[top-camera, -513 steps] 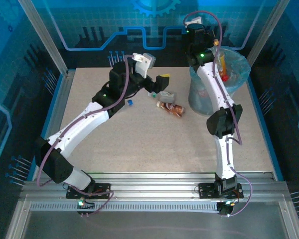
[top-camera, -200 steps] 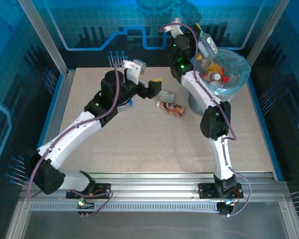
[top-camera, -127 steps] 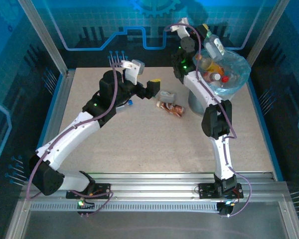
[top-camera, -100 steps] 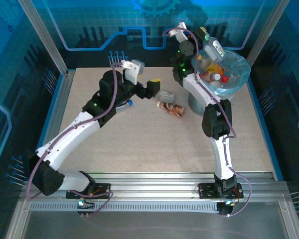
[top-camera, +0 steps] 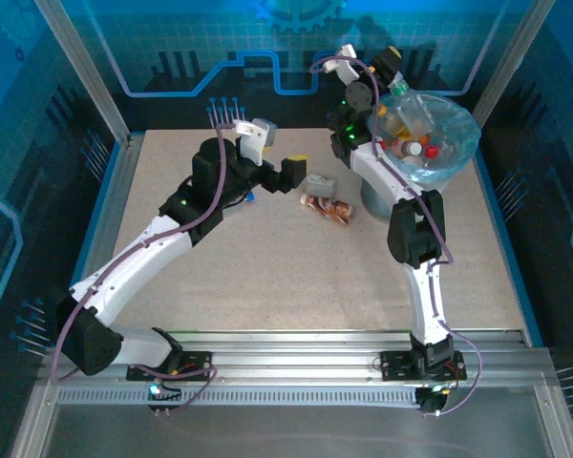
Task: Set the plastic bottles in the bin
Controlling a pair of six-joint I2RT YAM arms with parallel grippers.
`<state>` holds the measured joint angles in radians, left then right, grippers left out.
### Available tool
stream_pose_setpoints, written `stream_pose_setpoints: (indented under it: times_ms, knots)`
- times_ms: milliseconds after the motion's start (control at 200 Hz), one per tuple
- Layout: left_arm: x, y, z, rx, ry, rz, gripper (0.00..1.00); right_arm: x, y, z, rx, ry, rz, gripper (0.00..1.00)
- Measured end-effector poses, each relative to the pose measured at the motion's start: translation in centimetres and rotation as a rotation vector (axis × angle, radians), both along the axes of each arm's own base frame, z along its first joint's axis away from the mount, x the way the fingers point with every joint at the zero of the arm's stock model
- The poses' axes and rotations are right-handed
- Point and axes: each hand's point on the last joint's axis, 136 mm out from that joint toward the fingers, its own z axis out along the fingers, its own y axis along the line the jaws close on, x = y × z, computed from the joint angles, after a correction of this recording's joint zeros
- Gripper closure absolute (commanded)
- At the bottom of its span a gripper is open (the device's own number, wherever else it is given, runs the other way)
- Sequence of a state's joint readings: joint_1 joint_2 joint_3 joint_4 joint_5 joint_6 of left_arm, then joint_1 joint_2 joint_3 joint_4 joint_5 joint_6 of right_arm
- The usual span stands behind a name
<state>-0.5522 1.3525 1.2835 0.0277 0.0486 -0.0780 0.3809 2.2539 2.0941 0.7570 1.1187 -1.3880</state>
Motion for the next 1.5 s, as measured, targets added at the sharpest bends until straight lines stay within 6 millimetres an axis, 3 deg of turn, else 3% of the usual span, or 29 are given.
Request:
stream_pose_setpoints:
  times_ms: [210, 370, 580, 645, 760, 935, 1111, 1261, 1501]
  knots:
    - [0.1, 0.1, -0.2, 0.000, 0.002, 0.003, 0.03, 0.0, 0.6, -0.3, 0.052, 0.021, 0.038, 0.13]
    - [0.2, 0.2, -1.4, 0.011, 0.023, 0.006, 0.03, 0.3, 1.6, -1.0, 0.124, 0.060, 0.079, 0.15]
    - [0.1, 0.4, -1.8, 0.016, 0.030, 0.010, 0.04, 0.5, 2.1, -1.5, 0.471, 0.070, 0.224, 0.28]
    - [0.1, 0.6, -1.6, 0.013, 0.026, 0.013, 0.03, 0.4, 1.3, -1.3, 0.634, 0.055, 0.275, 0.33]
    - [0.1, 1.0, -1.2, 0.008, 0.018, 0.020, 0.04, 0.4, -1.9, -1.6, 0.871, 0.035, 0.306, 0.37]
    - [0.2, 1.1, -1.2, 0.004, 0.019, 0.026, 0.04, 0.8, -6.1, -5.4, 1.139, 0.082, 0.283, 0.38]
    - [0.2, 1.3, -2.3, 0.000, 0.048, 0.037, 0.04, 0.9, -5.8, -7.7, 1.289, 0.146, 0.304, 0.39]
    - [0.3, 1.5, -3.7, 0.014, 0.072, 0.049, 0.04, 0.9, -5.1, -7.9, 1.336, 0.166, 0.331, 0.40]
    - [0.4, 1.8, -3.8, 0.015, 0.074, 0.059, 0.04, 0.5, -6.3, -8.3, 1.344, 0.168, 0.293, 0.48]
